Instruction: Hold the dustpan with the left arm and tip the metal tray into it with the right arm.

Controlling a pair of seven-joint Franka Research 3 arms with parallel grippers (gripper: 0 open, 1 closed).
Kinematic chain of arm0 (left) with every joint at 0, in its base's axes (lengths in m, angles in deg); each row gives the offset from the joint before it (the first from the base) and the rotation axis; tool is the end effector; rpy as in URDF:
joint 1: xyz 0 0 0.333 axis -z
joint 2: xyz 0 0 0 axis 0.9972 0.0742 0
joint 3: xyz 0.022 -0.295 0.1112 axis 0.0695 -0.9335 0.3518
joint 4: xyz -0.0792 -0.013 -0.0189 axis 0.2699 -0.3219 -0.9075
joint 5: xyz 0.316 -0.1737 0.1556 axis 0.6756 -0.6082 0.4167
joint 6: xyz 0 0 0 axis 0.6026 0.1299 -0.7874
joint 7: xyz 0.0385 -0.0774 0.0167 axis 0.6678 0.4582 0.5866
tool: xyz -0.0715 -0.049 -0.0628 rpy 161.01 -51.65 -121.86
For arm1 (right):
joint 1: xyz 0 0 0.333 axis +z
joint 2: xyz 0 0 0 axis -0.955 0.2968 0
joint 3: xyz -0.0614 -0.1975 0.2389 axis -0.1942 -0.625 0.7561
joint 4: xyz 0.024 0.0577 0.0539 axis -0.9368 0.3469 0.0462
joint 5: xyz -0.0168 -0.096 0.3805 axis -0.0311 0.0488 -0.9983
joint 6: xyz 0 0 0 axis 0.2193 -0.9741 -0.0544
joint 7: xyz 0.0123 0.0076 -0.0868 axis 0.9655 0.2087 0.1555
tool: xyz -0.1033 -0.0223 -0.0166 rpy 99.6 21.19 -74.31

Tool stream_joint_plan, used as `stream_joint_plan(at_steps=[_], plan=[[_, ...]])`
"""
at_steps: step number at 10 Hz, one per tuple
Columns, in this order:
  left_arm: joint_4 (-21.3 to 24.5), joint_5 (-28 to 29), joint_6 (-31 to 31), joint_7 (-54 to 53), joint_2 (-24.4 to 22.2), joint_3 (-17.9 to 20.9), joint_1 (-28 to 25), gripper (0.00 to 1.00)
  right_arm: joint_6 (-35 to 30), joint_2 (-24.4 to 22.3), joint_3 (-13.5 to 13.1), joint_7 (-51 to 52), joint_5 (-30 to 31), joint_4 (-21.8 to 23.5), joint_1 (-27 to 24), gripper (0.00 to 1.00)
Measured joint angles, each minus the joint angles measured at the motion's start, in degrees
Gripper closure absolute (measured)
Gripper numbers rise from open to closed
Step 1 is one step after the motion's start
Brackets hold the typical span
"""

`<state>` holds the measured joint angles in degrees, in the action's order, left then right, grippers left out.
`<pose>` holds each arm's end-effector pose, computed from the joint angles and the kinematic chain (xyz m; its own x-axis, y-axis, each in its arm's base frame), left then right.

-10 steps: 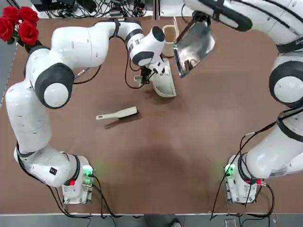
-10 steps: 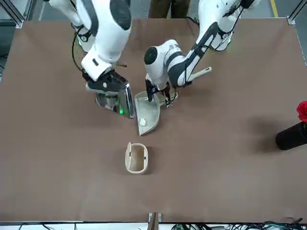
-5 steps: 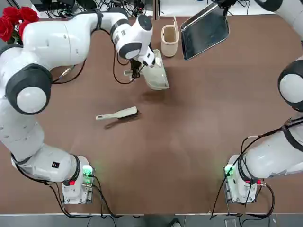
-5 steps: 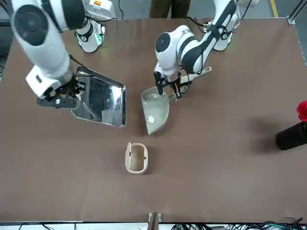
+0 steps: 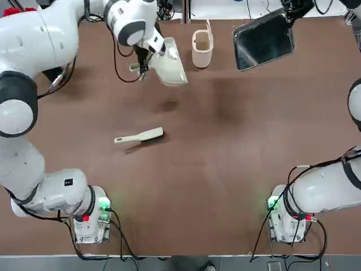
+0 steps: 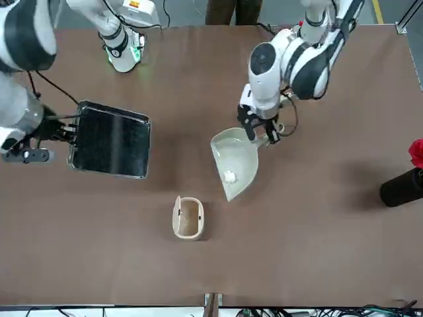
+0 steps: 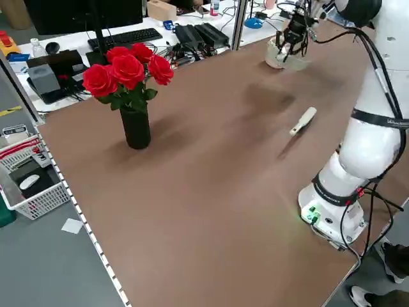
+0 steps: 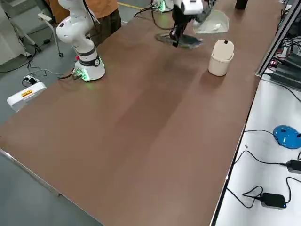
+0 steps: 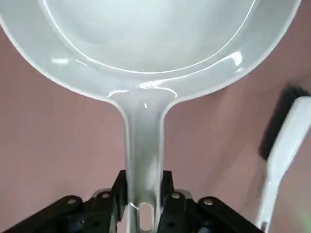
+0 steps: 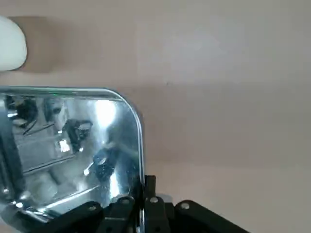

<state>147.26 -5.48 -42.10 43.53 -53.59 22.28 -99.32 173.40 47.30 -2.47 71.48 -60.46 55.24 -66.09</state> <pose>0.4921 -0.3274 0.4127 0.3704 -0.9044 -0.2117 -0.9264 -0.3430 -0.1555 0.5841 0.0106 0.5328 0.9926 -0.0059 -0.1212 -0.0118 -0.9988 -0.0478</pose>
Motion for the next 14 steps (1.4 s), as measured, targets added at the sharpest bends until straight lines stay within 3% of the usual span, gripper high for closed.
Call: stream_joint_plan(at_steps=[4,7,9,12,14], plan=[[-7.6,0.0,1.6,-1.8,-0.1,-0.3,-3.6,0.68,10.9,-1.3,-10.8,12.4,-7.4,15.5,0.1,0.95],[-13.3,0.0,4.0,-1.9,0.1,0.4,-2.4,0.68,18.9,-1.0,-15.5,21.1,-12.2,25.1,0.1,0.95],[-17.2,0.0,7.9,-1.8,1.3,4.7,3.5,0.68,21.4,0.6,-17.3,25.7,-14.5,28.2,0.1,0.95],[-21.4,2.9,11.7,-1.2,3.9,9.9,11.4,0.68,23.6,7.4,-20.4,37.2,-23.0,28.9,0.0,0.95],[-26.9,6.4,16.7,-1.1,7.3,11.7,15.3,0.68,25.1,11.7,-21.5,42.2,-29.2,28.9,0.0,0.95]])
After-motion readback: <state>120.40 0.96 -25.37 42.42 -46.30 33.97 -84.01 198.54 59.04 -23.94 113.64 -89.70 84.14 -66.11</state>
